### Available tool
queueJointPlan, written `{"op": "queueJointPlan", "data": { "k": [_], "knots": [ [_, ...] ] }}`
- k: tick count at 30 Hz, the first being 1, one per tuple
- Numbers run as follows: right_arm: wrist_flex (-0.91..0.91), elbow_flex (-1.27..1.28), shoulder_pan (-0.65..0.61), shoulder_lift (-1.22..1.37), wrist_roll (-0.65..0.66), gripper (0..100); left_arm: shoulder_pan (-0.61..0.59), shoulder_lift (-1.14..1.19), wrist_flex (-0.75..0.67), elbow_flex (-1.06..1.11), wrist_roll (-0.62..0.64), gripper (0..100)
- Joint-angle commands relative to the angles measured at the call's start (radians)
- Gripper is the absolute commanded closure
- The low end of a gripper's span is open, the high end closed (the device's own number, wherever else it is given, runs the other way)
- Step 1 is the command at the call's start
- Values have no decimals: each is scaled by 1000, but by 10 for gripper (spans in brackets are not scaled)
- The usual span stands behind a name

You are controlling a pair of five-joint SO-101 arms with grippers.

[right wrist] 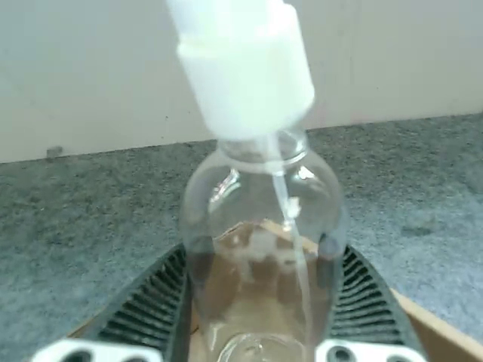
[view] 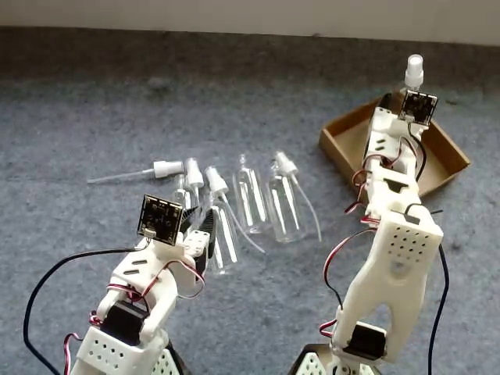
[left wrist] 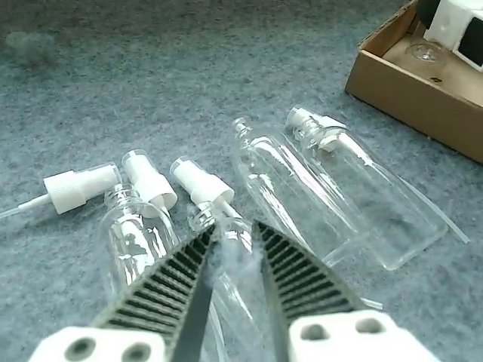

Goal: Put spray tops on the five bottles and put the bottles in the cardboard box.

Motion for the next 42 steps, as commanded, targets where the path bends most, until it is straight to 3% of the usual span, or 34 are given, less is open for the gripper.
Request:
{"op": "queueJointPlan", "data": {
  "k": [1, 12, 17, 28, 33, 42],
  "knots": [
    [4, -41, -4, -7, 5, 845, 18, -8, 3, 19, -14, 961],
    [2, -41, -4, -8, 11, 841, 15, -7, 3, 19, -14, 961],
    [2, -38, -7, -8, 11, 781, 15, -5, 3, 19, -14, 961],
    [2, -36, -4, -16, 12, 771, 13, -5, 3, 19, -14, 961],
    [2, -35, -8, -16, 12, 687, 13, -5, 3, 19, -14, 961],
    [4, -36, -7, -18, 12, 683, 13, -4, 2, 19, -14, 961]
  ]
}}
